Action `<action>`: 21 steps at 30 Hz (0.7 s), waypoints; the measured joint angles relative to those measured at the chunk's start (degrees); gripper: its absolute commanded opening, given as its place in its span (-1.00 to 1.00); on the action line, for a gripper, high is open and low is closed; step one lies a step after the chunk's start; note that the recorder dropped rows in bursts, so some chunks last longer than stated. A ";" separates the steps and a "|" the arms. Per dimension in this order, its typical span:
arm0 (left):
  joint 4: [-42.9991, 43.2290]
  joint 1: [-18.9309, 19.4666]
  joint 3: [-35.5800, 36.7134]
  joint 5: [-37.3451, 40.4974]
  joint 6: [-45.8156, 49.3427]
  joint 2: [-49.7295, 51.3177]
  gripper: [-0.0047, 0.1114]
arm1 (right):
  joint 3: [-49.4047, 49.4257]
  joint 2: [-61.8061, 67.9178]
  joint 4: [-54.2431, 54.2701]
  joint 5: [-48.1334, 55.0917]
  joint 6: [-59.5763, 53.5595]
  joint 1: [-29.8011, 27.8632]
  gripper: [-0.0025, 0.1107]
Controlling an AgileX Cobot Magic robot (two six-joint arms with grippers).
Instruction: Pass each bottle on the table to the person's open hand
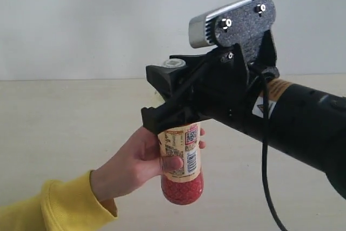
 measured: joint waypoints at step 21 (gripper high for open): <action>0.00 0.00 0.00 0.00 0.00 0.00 -0.85 | -1.47 -25.34 30.68 23.54 -38.91 -16.97 -0.95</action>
